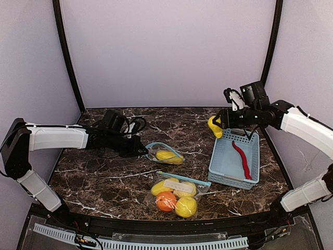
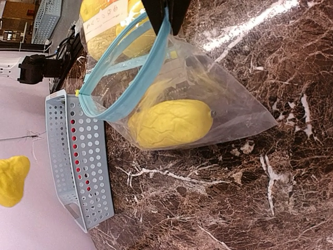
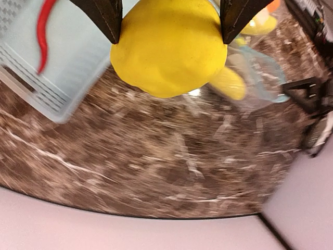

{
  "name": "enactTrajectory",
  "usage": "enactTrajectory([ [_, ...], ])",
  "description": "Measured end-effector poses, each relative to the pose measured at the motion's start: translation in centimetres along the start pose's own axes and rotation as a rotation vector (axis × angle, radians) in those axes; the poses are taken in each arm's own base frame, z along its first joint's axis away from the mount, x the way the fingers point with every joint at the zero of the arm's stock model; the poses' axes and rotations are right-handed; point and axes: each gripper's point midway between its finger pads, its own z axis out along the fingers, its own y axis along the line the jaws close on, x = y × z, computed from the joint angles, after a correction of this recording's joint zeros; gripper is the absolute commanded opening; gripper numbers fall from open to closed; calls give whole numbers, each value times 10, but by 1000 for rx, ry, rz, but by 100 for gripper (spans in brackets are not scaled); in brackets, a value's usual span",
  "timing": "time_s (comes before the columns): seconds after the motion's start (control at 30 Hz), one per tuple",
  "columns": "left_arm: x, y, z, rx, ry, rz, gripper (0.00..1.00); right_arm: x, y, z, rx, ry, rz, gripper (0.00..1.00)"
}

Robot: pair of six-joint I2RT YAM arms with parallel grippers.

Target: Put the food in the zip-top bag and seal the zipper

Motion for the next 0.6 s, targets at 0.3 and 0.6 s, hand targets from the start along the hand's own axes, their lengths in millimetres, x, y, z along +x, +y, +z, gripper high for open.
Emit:
enactTrajectory([
  [0.3,0,-13,3,55,38,-9,1,15,165,8,-547,-21,-309,38],
  [0.6,3,-23,5,109,82,-11,1,71,216,65,-713,125,-445,37],
])
